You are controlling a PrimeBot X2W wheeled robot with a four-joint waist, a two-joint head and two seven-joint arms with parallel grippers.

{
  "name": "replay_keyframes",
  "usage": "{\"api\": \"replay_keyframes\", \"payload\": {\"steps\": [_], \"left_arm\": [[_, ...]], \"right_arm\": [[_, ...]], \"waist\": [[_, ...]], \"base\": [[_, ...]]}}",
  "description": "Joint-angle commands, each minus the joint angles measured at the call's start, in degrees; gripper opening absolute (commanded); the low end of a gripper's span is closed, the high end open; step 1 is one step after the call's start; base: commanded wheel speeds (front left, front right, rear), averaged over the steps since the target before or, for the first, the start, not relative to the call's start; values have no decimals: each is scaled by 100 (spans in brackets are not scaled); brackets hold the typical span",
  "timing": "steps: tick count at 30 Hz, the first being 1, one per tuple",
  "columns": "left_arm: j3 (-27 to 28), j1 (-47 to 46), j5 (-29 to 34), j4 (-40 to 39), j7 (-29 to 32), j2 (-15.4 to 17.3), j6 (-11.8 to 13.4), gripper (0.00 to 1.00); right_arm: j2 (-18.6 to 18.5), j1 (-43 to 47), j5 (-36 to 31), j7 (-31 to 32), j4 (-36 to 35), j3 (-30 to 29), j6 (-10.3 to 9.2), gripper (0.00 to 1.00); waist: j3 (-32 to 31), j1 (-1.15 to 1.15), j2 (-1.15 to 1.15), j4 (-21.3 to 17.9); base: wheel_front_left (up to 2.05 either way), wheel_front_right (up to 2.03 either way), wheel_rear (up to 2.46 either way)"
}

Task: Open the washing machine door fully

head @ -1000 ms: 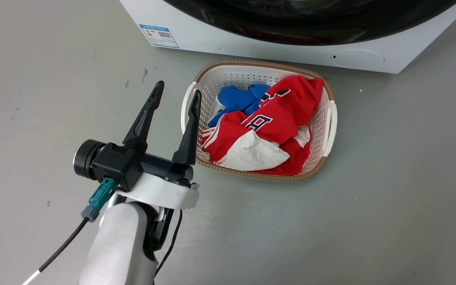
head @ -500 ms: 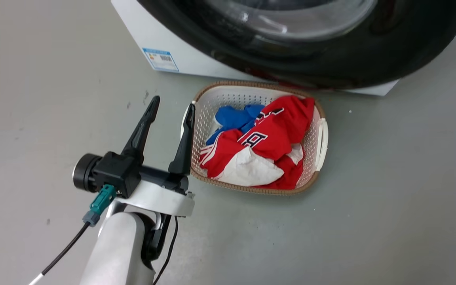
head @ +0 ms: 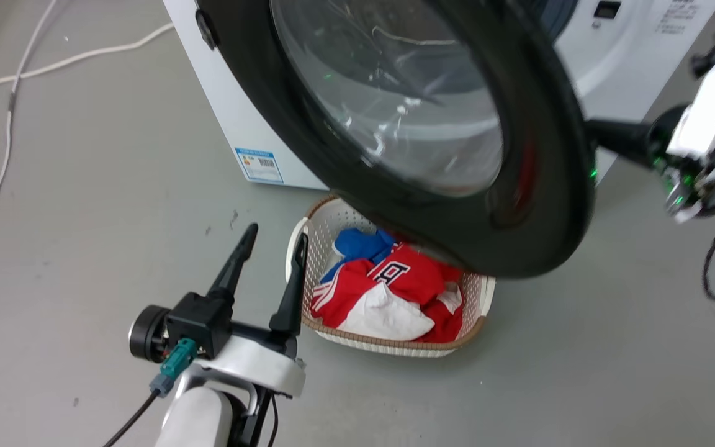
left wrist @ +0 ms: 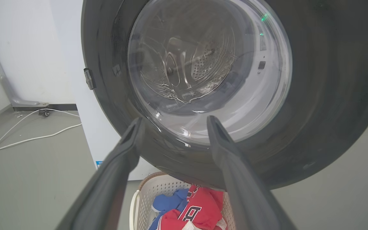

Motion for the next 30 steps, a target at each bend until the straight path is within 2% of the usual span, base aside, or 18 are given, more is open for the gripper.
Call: {"api": "replay_keyframes", "payload": {"steps": [1,12,19,25,30], "left_arm": [[-17,116,3,43,-14,-6,-7,100],[-153,381,-99,210,-14,-8,37,100],[-264,488,-106,301,-14,-7,27,100],[-317,531,-82,372,-14,-6,12,100],[-278,593,-56,385,-14,-4,18,100]], "right_arm": [[180,299,33,119,-198,-29,16,0],[909,1381,-187,774,-1422,-175,16,0],[1099,1980,-19,1035,-2066,137,16,0],[1088,2382,505,570,-2328,894,16,0],[1085,2603,613,-124,-2466,1188,16,0]], "waist": [[-236,0,0,42],[-655,0,0,377],[-841,0,0,658],[-951,0,0,786],[-1037,0,0,732]], "base": [[0,0,0],[0,0,0],[0,0,0],[0,0,0],[0,0,0]]}}
